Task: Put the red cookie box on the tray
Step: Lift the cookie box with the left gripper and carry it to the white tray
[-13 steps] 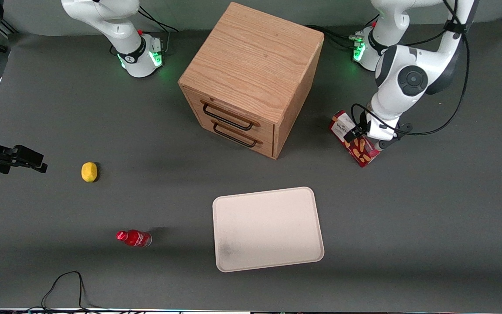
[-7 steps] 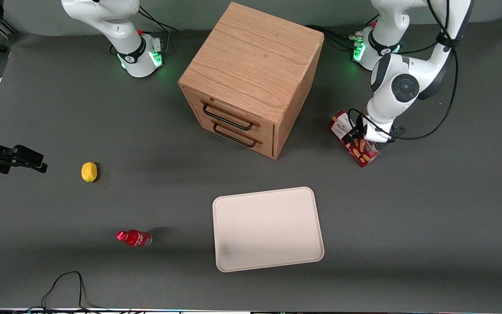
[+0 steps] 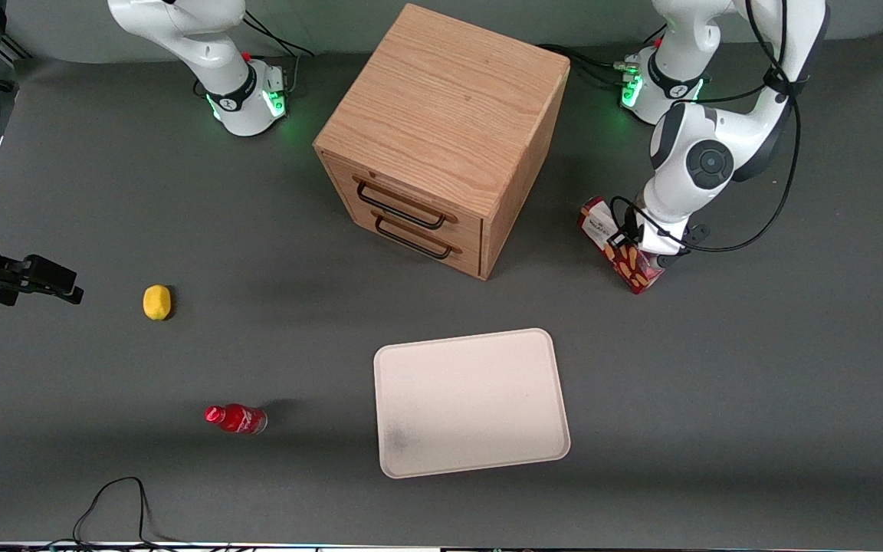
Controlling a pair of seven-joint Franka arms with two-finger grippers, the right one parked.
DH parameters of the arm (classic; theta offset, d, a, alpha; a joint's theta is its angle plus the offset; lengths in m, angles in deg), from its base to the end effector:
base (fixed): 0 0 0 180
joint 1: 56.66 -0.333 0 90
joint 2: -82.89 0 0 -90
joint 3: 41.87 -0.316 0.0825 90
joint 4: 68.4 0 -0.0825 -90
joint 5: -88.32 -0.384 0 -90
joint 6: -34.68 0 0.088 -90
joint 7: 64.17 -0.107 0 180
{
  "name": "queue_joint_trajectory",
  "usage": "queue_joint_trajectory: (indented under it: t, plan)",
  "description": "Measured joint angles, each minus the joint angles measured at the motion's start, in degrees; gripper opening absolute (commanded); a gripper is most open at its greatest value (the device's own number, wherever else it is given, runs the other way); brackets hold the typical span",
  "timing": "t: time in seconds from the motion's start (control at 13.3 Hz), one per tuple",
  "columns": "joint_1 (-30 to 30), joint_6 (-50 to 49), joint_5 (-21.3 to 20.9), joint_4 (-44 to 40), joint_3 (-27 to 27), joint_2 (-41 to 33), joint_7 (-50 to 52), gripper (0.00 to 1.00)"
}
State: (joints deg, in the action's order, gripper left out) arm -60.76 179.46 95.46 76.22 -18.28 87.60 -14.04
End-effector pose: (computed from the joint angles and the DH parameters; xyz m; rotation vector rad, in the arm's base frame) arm 0.4284 -0.1528 0.2424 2.9388 0.9728 -0.1836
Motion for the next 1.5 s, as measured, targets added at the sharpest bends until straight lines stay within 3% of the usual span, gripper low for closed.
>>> queue_joint_trajectory:
  t: [0.3,0.82,1.12,1.5]
  plan:
    - [0.0,-2.66,-0.11,-3.41,0.01,-0.13,-2.09,0.0]
    - [0.3,-21.16,-0.12,-30.52,0.06,1.71,-15.0,0.0]
    - [3.88,-30.42,-4.38,-50.67,-0.57,11.94,-19.67,0.0]
    - [9.15,-31.46,-6.92,-68.53,-4.3,27.33,-22.02,0.0]
